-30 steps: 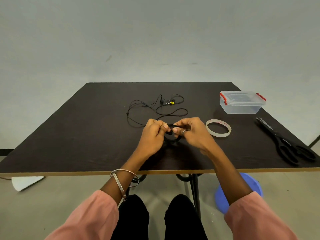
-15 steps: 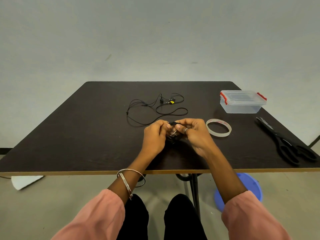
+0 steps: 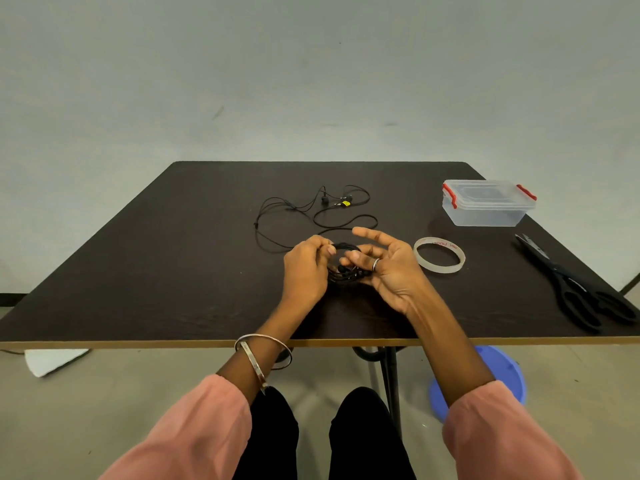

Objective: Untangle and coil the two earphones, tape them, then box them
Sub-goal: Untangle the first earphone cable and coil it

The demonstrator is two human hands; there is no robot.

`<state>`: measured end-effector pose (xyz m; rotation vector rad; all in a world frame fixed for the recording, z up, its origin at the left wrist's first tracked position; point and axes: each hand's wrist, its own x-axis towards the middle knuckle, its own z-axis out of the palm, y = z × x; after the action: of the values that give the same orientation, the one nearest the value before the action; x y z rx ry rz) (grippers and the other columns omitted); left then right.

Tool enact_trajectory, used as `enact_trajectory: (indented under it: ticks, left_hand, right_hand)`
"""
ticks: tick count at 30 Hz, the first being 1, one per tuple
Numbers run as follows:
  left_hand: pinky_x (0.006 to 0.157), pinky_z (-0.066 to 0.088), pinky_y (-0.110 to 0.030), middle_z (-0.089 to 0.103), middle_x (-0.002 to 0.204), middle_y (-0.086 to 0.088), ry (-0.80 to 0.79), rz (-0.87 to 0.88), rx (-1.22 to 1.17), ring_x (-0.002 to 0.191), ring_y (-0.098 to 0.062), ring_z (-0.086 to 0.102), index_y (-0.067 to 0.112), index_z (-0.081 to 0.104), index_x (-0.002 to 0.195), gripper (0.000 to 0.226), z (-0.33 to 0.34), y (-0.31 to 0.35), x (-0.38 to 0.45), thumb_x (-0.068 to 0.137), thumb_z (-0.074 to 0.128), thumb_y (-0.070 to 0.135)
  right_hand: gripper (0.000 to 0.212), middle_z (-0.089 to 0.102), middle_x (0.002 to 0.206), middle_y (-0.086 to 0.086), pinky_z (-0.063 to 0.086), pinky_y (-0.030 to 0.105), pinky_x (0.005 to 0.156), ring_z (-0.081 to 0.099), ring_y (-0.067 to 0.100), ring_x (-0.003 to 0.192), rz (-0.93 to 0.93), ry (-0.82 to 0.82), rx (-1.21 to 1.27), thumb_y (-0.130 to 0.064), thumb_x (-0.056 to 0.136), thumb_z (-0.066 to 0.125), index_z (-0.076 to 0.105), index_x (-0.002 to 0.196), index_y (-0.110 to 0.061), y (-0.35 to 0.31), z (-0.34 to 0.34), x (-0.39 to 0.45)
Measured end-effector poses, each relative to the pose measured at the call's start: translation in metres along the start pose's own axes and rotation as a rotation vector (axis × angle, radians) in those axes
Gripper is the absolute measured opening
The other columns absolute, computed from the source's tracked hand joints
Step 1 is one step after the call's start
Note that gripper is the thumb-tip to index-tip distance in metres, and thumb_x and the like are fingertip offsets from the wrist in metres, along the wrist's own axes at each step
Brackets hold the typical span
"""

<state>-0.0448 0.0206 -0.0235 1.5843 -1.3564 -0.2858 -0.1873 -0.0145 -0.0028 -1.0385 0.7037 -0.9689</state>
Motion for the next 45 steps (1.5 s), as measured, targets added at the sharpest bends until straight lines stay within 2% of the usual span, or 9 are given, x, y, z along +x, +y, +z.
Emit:
enact_trajectory:
  ticks: [9,16,21,23,26,29,34,38,45]
  left_hand:
    - [0.062,0.043,-0.008,0.066,0.086,0.003,-0.033,-0.184,-0.135,0.077,-0.004,0.059,0.016,0.067,0.087,0.019,0.003,0.013,-0.002,0.096,0.051,0.011]
    - [0.071,0.061,-0.035,0.069,0.090,-0.005,-0.015,-0.327,-0.321,0.079,-0.014,0.068,0.020,0.065,0.082,0.022,0.003,0.015,-0.001,0.097,0.052,0.009]
    - [0.052,0.047,-0.009,0.069,0.083,-0.002,0.027,-0.326,-0.326,0.070,-0.005,0.063,0.010,0.069,0.093,0.017,0.004,0.016,-0.001,0.097,0.053,0.013]
    - [0.059,0.050,-0.009,0.070,0.087,-0.001,0.032,-0.328,-0.339,0.079,-0.006,0.065,0.010,0.070,0.094,0.016,0.004,0.016,0.001,0.096,0.054,0.012]
    - [0.087,0.055,-0.033,0.071,0.095,-0.003,0.015,-0.329,-0.390,0.095,-0.016,0.066,0.016,0.071,0.088,0.016,0.004,0.014,0.006,0.095,0.056,0.013]
    - [0.091,0.053,-0.038,0.070,0.095,-0.004,-0.033,-0.296,-0.426,0.097,-0.019,0.065,0.021,0.068,0.081,0.020,0.000,0.015,0.006,0.095,0.056,0.013]
    - [0.071,0.050,-0.015,0.069,0.093,-0.001,-0.093,-0.153,-0.301,0.083,-0.005,0.065,0.017,0.067,0.090,0.015,-0.004,0.014,0.007,0.095,0.055,0.011]
    - [0.058,0.052,-0.017,0.068,0.073,-0.002,-0.136,-0.093,-0.280,0.054,-0.001,0.064,0.009,0.067,0.097,0.013,-0.006,0.016,0.006,0.095,0.054,0.009]
    - [0.058,0.050,-0.014,0.064,0.066,0.000,-0.150,-0.109,-0.298,0.054,-0.001,0.060,0.015,0.066,0.092,0.012,-0.006,0.020,0.003,0.095,0.056,0.010]
  right_hand:
    - [0.043,0.070,0.084,0.012,0.057,0.045,0.081,0.070,0.022,0.078,-0.159,0.111,-0.069,0.011,0.085,0.059,0.055,0.124,-0.007,0.011,0.005,0.002]
    - [0.044,0.070,0.074,0.004,0.057,0.040,0.083,0.069,0.018,0.077,-0.119,0.097,-0.006,0.009,0.090,0.054,0.048,0.131,-0.006,0.015,0.004,0.005]
    - [0.052,0.067,0.087,0.011,0.055,0.047,0.088,0.070,0.023,0.085,-0.141,0.076,-0.036,0.008,0.088,0.057,0.044,0.135,-0.011,0.015,0.001,0.005]
    - [0.051,0.069,0.088,0.009,0.056,0.045,0.086,0.070,0.023,0.089,-0.153,0.086,-0.083,0.007,0.088,0.058,0.046,0.133,-0.012,0.014,0.000,0.004]
    - [0.041,0.070,0.086,0.007,0.059,0.044,0.079,0.071,0.021,0.085,-0.149,0.089,-0.135,0.004,0.088,0.059,0.052,0.126,-0.010,0.014,0.001,0.001]
    - [0.027,0.069,0.080,0.006,0.056,0.053,0.081,0.069,0.023,0.079,-0.150,0.111,-0.162,0.001,0.088,0.061,0.059,0.114,-0.005,0.015,0.001,0.002]
    - [0.019,0.069,0.100,0.023,0.053,0.055,0.088,0.068,0.033,0.092,-0.093,0.073,-0.165,0.000,0.092,0.055,0.065,0.107,0.002,0.015,-0.002,0.001]
    - [0.022,0.069,0.097,0.021,0.056,0.047,0.085,0.068,0.032,0.092,-0.054,0.033,-0.068,0.003,0.090,0.055,0.063,0.110,0.005,0.013,-0.007,0.001]
    - [0.025,0.071,0.084,0.010,0.059,0.035,0.076,0.070,0.022,0.078,-0.235,0.087,-0.301,0.011,0.078,0.067,0.068,0.102,0.001,0.012,-0.010,0.001]
